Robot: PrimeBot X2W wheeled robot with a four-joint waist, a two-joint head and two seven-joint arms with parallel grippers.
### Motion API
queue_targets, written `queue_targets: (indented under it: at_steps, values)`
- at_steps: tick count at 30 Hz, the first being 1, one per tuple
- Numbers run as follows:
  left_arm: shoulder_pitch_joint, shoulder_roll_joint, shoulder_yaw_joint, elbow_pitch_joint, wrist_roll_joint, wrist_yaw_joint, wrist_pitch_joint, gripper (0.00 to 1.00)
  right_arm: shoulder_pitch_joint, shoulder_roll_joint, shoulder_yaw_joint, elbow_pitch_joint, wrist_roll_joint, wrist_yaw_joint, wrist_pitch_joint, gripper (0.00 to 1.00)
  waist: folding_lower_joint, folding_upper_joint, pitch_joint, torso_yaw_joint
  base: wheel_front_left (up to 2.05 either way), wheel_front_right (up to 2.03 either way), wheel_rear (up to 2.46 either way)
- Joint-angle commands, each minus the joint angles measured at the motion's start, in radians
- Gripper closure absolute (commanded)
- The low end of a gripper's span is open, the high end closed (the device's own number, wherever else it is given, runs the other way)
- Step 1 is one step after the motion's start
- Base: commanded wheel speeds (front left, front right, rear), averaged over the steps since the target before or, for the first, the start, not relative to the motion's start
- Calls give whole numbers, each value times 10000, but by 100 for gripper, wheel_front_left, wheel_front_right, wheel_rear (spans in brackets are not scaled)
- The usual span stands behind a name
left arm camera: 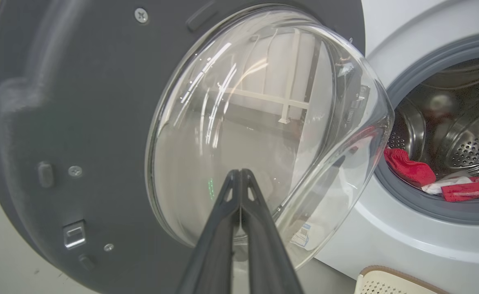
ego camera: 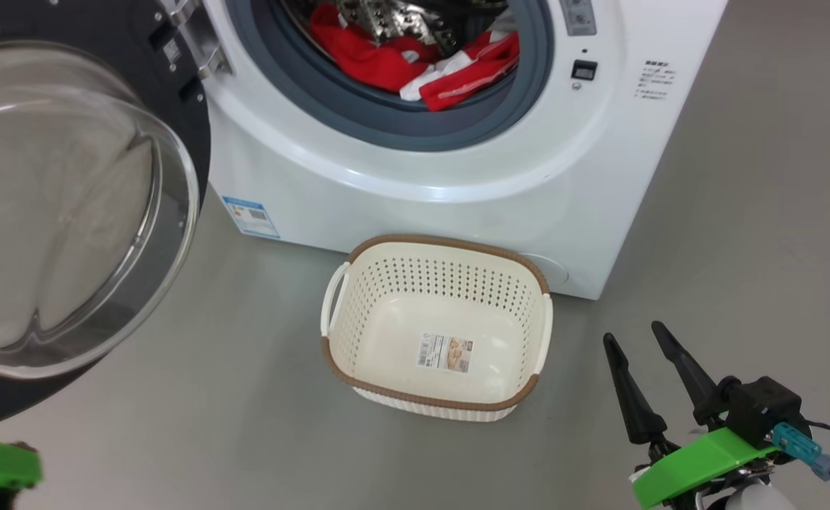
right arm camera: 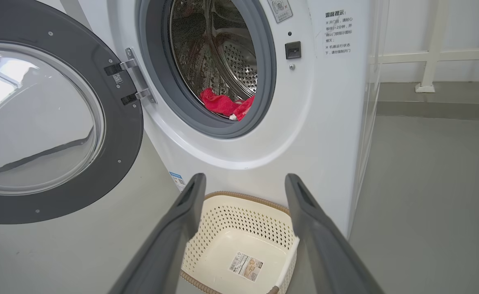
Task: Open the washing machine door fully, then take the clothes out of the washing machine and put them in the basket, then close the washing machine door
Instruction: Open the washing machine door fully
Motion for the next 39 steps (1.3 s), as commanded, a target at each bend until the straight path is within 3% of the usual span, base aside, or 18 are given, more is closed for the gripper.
queue_targets:
  at_steps: [1, 2, 3, 10, 20, 39]
  values:
    - [286, 271, -43, -619, -130, 16, -49, 21, 72, -4, 159, -282, 151, 65, -67, 0, 0, 0, -264, -221, 0, 0, 0]
    - [494, 203, -286, -899, -195, 16, -49, 7, 126, -7, 152, -295, 173, 65, -67, 0, 0, 0, -331, -275, 0, 0, 0]
    - [716, 145, -447, -1139, -192, 16, -49, 0, 182, -17, 148, -311, 190, 65, -67, 0, 0, 0, -397, -335, 0, 0, 0]
    - [1811, -209, -1113, -2566, -398, 16, -49, 0, 534, -57, -81, -478, 245, 65, -67, 0, 0, 0, -681, -857, 0, 0, 0]
    - [2743, 60, -2383, -3672, -659, 16, -49, 0, 746, -63, -311, -716, 242, 65, -67, 0, 0, 0, -688, -1837, 0, 0, 0]
    - [3048, 143, -3791, -4384, -1217, 15, -49, 0, 778, 88, -709, -997, 200, 65, -67, 0, 0, 0, -288, -3601, 0, 0, 0]
